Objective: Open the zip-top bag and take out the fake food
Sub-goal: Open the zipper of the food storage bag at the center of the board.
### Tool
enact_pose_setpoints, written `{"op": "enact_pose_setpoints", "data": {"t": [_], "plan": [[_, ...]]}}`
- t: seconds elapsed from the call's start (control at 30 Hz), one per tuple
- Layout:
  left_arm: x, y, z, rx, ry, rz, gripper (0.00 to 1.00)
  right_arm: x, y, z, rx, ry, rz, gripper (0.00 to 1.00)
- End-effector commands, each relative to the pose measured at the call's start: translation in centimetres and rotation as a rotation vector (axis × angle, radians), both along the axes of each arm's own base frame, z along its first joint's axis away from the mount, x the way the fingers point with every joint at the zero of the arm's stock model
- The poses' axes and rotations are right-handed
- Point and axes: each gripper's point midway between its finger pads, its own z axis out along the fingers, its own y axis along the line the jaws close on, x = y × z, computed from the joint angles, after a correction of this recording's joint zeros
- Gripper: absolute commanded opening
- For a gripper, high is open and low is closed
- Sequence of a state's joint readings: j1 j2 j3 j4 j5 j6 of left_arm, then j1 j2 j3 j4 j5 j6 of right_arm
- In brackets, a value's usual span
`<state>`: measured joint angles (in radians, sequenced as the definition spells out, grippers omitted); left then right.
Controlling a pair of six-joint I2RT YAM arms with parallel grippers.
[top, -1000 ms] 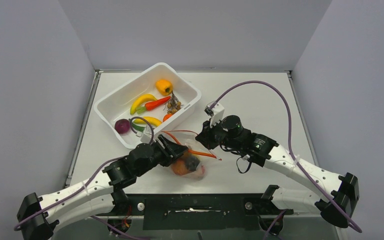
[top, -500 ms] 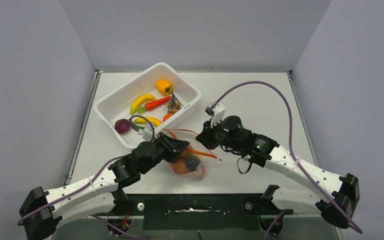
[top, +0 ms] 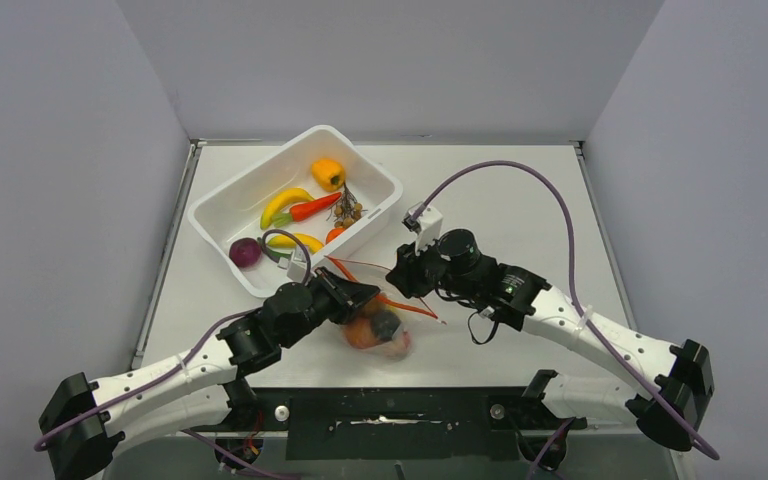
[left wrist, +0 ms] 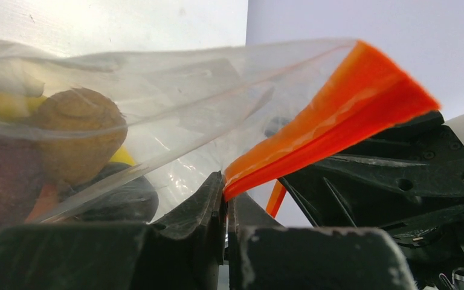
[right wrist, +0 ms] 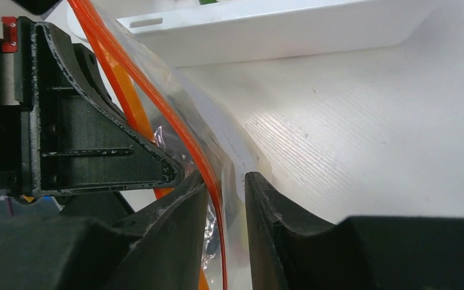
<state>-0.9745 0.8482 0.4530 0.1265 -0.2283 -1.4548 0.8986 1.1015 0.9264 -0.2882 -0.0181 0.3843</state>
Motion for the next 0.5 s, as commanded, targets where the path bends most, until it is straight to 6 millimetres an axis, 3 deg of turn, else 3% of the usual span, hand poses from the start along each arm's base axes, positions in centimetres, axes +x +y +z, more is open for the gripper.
{"op": "enact_pose_setpoints", "data": {"t": [0.0,0.23,0.33,0.47], "plan": [[0.1,-0.8,2.9,-0.071,-0.064,-0.021,0.01,1.0,1.7,2.5,0.039,-0.064,0.018,0.29],[-0.1,-0.8,3.0,-0.044,-0.076,-0.036,0.00,1.6,0.6,3.9,0.052,-0.114,-0.036,0.04],[-0.4,-1.8,4.0,-0.043,-0.121,-0.094,0.00,2.5,-1.9,4.3,0.031,-0.149,-0.154,0.00],[-0.3,-4.7,6.6,-0.045,-0.189,-0.194,0.00,4.3,-6.5,5.0,0.016,-0.158,-0.352,0.00]]}}
